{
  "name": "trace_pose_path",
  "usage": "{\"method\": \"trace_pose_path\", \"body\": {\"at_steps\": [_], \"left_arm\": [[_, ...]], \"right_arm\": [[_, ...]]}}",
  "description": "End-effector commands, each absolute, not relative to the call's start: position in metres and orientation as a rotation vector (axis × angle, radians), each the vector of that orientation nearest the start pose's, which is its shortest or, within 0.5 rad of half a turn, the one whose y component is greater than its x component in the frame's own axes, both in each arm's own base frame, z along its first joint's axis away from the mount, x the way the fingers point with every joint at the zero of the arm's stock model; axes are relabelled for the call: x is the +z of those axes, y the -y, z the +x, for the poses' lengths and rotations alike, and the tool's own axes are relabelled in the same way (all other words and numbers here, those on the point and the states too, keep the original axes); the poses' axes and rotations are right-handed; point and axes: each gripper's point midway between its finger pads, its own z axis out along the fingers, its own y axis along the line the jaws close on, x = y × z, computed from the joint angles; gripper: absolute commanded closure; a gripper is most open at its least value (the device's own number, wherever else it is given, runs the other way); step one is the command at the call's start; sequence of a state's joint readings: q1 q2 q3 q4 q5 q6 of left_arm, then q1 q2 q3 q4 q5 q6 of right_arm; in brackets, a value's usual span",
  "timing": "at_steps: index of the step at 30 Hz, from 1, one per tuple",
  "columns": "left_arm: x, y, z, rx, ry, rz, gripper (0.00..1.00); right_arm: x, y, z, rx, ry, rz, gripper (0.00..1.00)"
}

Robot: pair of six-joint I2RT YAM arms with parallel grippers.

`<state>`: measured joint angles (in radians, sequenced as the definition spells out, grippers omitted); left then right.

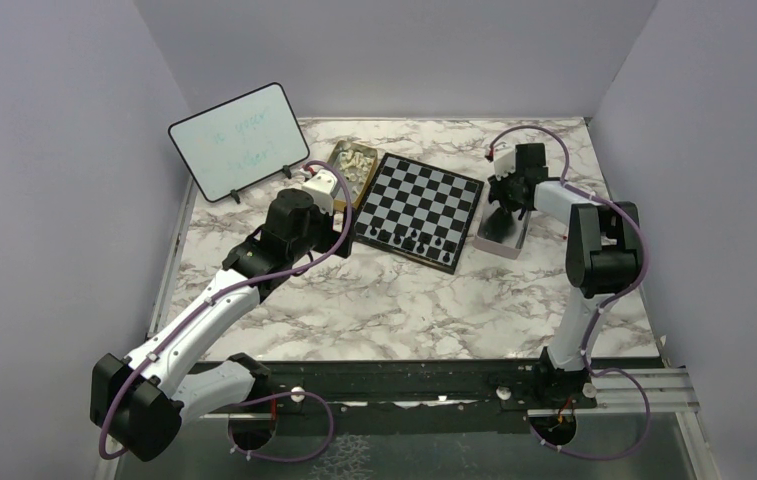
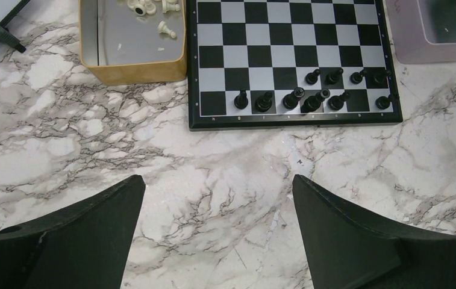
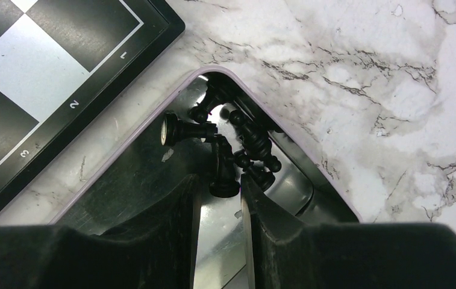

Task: Set up the chess pieces on the board
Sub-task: Pick up the chess piece from the storage box.

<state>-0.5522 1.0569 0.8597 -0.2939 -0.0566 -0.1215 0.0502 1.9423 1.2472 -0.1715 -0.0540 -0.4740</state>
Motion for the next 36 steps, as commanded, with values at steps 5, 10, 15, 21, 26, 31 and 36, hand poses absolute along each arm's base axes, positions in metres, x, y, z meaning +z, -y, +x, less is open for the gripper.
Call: {"method": "trace_pose_path", "body": {"at_steps": [5,10,15,21,26,31,36], "left_arm": [[0.199,0.180,0.292,-0.377,-2.031,0.430,0.07],[0.200,0.179,0.292,-0.373,-2.028,0.430,0.07],[0.200,0.180,0.293,-0.376,-2.025,0.427,0.07],[0.202,0.180,0.291,-0.383,-2.018,0.425,0.06],[0.200,0.179,0.292,-0.381,-2.027,0.410,0.02],[0.198,0.179,0.293,-0.380,-2.044,0.380,0.01],[0.198,0.184,0.295,-0.407,-2.073,0.344,0.01]], "right_arm": [[0.016,-0.015,0.467,-0.092,-2.369,-0.696,0.72],[0.020,-0.015,0.464,-0.093,-2.371,-0.696,0.76],[0.036,-0.011,0.462,-0.123,-2.364,-0.661,0.81],[0.057,-0.008,0.454,-0.146,-2.342,-0.632,0.84],[0.073,-0.009,0.444,-0.144,-2.320,-0.631,0.86],[0.101,-0.022,0.437,-0.063,-2.258,-0.617,0.86],[0.135,-0.056,0.424,0.139,-2.155,-0.675,0.86]]}}
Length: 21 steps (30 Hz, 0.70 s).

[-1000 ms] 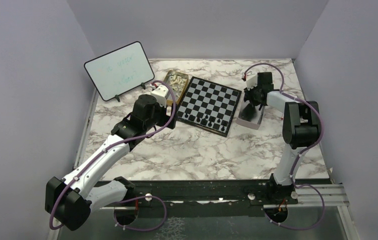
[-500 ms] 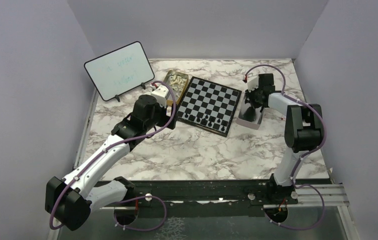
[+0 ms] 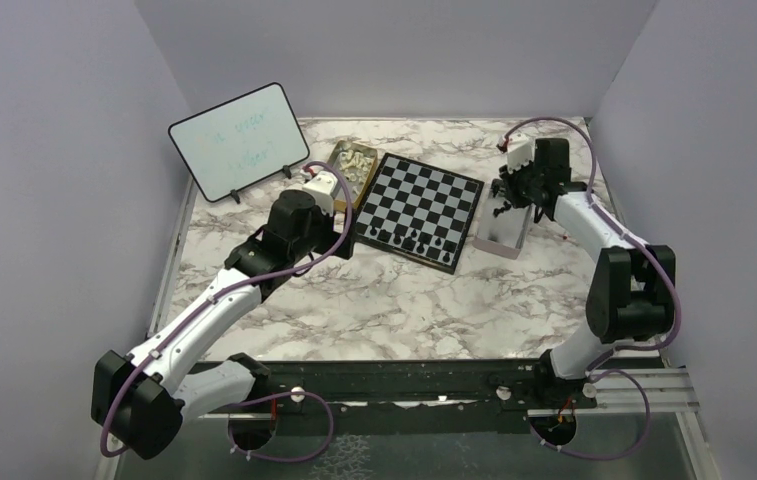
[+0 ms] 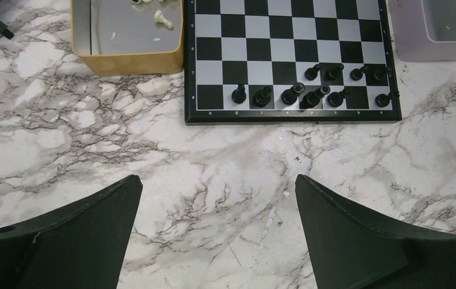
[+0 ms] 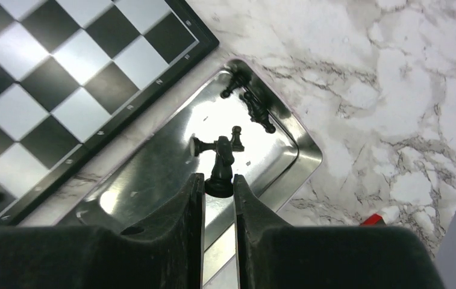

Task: Set up the chess pieces on the board
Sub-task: Pick up the chess piece from the storage box, then place the chess piece on the chessboard.

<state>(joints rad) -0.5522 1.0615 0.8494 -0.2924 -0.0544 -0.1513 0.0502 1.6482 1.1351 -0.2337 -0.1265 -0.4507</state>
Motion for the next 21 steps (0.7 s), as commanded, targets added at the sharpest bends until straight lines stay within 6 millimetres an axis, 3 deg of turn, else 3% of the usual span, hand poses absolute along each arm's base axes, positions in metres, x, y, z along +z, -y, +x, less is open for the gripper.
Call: {"method": "trace_pose_path", "body": {"at_steps": [1,7,13,18,21], "left_arm": [[0.202,0.186,0.296,-0.425,-2.075,0.331,0.01],[0.232,0.222,0.285,-0.700,-2.075,0.302,0.10],[0.259,0.262,0.278,-1.010,-2.097,0.250,0.27],[0.290,0.298,0.271,-1.325,-2.044,0.226,0.44],[0.296,0.308,0.279,-1.379,-2.017,0.212,0.46]], "right_arm": [[0.143,-0.064,0.420,0.180,-2.126,-0.697,0.85],[0.184,-0.122,0.391,0.414,-1.921,-0.813,0.85],[0.217,-0.181,0.340,0.627,-1.650,-0.977,0.85],[0.233,-0.204,0.309,0.745,-1.490,-1.029,0.85],[0.238,-0.214,0.295,0.779,-1.429,-1.061,0.86]]}}
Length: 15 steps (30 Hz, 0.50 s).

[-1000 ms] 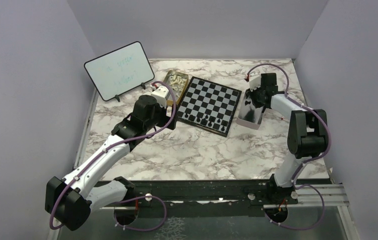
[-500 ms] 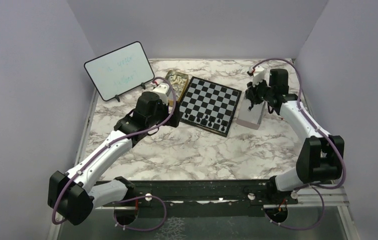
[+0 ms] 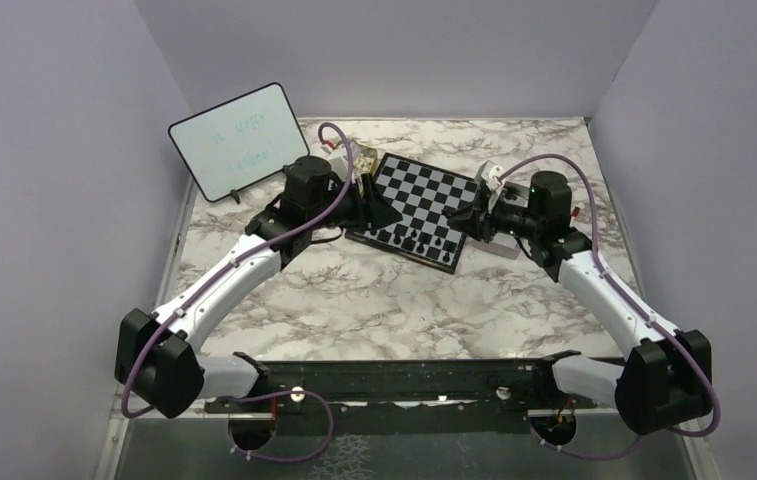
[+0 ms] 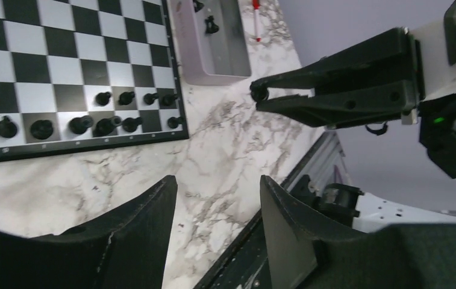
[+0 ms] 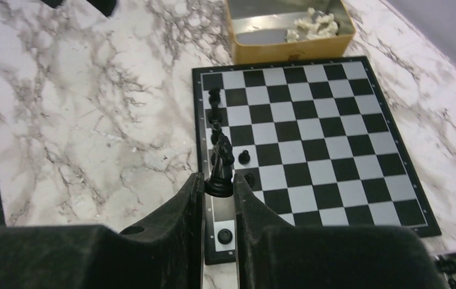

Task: Set up the chess pieces on the board
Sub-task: Place the chess piece on the chessboard.

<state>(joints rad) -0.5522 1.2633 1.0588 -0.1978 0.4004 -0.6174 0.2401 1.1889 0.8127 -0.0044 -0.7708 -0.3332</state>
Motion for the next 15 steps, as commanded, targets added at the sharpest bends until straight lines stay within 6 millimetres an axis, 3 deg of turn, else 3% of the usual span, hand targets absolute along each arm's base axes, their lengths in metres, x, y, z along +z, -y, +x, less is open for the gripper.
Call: {"method": "trace_pose_path", "body": {"at_steps": [1,8,15], "left_arm": [[0.297,0.311,0.282,-1.388,-2.013,0.222,0.46],[0.311,0.336,0.286,-1.528,-1.862,0.385,0.45],[0.300,0.345,0.279,-1.535,-1.805,0.570,0.45]], "right_arm": [[0.240,-0.217,0.292,0.784,-1.412,-1.068,0.86],[0.245,-0.230,0.270,0.915,-1.377,-1.086,0.85],[0.250,-0.234,0.258,0.990,-1.367,-1.086,0.85]]}}
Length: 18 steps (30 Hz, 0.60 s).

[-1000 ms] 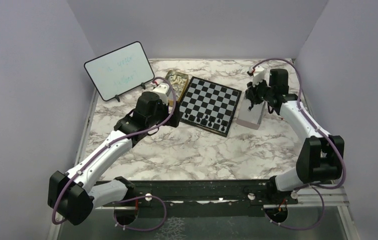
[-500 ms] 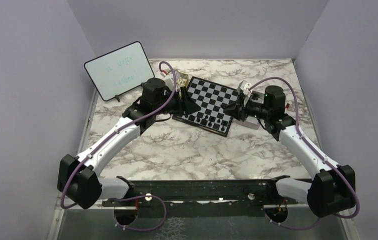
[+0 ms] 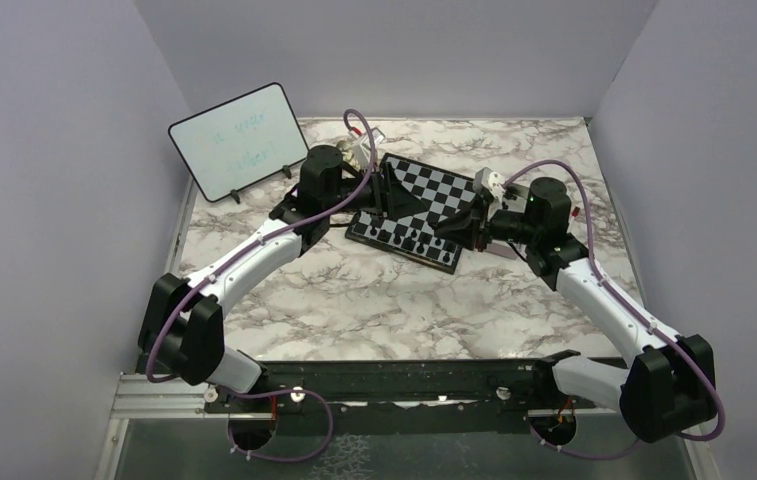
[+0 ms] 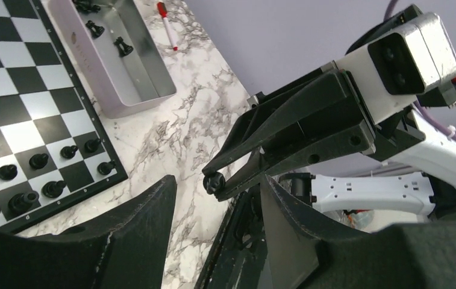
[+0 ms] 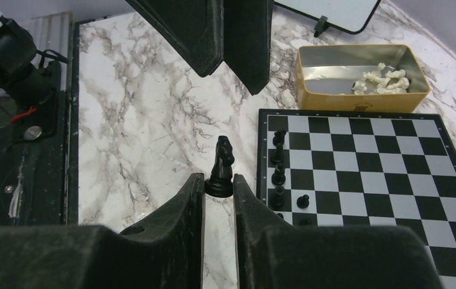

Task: Set up the chess pieces on the board
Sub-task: Place the chess piece on the chessboard.

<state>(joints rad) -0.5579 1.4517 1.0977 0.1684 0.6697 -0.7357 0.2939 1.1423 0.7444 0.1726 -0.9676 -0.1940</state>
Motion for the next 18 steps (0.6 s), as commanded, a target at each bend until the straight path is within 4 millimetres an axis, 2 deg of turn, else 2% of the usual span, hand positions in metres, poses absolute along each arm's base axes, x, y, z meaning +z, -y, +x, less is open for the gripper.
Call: {"method": "trace_pose_path", "body": {"at_steps": [1,7,12,18], "left_arm": [[0.300,0.345,0.277,-1.544,-1.801,0.586,0.45],[0.294,0.350,0.264,-1.615,-1.790,0.695,0.46],[0.292,0.354,0.260,-1.628,-1.788,0.717,0.55],[0.291,0.358,0.256,-1.645,-1.788,0.736,0.62]], "right_arm": [[0.251,-0.234,0.257,0.996,-1.366,-1.084,0.85],[0.262,-0.236,0.253,1.036,-1.336,-1.064,0.85],[0.269,-0.238,0.253,1.053,-1.322,-1.054,0.85],[0.268,-0.237,0.255,1.047,-1.341,-1.044,0.85]]}}
